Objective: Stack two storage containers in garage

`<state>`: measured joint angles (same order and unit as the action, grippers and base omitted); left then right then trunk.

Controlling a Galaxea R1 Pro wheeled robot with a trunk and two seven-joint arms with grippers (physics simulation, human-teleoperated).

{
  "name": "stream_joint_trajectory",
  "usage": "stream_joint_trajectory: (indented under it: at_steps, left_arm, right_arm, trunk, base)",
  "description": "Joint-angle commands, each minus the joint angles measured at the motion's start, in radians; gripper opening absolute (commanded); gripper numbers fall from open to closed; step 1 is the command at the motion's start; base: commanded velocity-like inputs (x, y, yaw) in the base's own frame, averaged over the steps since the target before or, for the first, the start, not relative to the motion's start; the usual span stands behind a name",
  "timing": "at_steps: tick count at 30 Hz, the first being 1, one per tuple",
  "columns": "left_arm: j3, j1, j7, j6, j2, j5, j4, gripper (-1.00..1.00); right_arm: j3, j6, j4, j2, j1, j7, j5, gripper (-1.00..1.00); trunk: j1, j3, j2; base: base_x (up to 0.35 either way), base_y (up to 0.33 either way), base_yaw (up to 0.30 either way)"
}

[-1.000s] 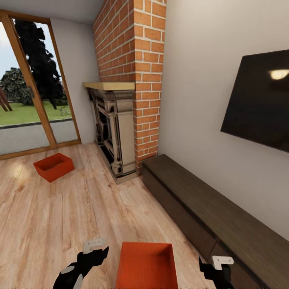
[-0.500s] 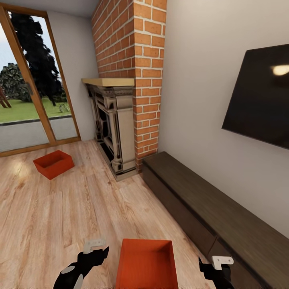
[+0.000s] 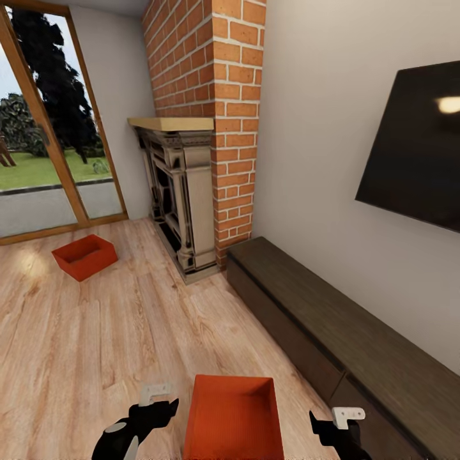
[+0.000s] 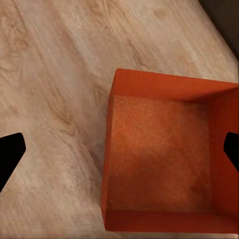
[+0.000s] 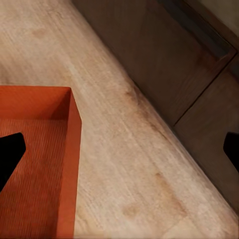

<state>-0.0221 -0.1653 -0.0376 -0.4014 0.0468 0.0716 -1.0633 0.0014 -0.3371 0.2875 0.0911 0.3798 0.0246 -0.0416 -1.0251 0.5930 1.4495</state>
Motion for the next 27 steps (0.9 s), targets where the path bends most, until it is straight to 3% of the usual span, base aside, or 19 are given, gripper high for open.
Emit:
stream_joint_trajectory:
  at_steps: [1, 16, 27]
  left_arm:
    - [-0.002, 0.000, -0.002, -0.006, 0.001, 0.006, -0.001, 1.00]
    - [-0.002, 0.000, -0.001, -0.007, 0.001, 0.004, 0.000, 1.00]
    - [-0.002, 0.000, 0.000, -0.007, 0.001, 0.004, 0.000, 1.00]
  right_arm:
    - [0.000, -0.003, -0.001, 0.000, 0.001, 0.003, -0.004, 1.00]
    - [0.000, -0.005, -0.001, -0.001, 0.001, 0.000, -0.003, 1.00]
    - [0.000, -0.005, -0.001, -0.001, 0.001, 0.001, 0.000, 1.00]
  trunk:
    - [0.000, 0.003, 0.001]
    - [0.000, 0.027, 0.001]
    - [0.000, 0.044, 0.001]
  base:
    - [0.000, 0.000, -0.034]
    - [0.000, 0.000, -0.102]
    - [0.000, 0.000, 0.041]
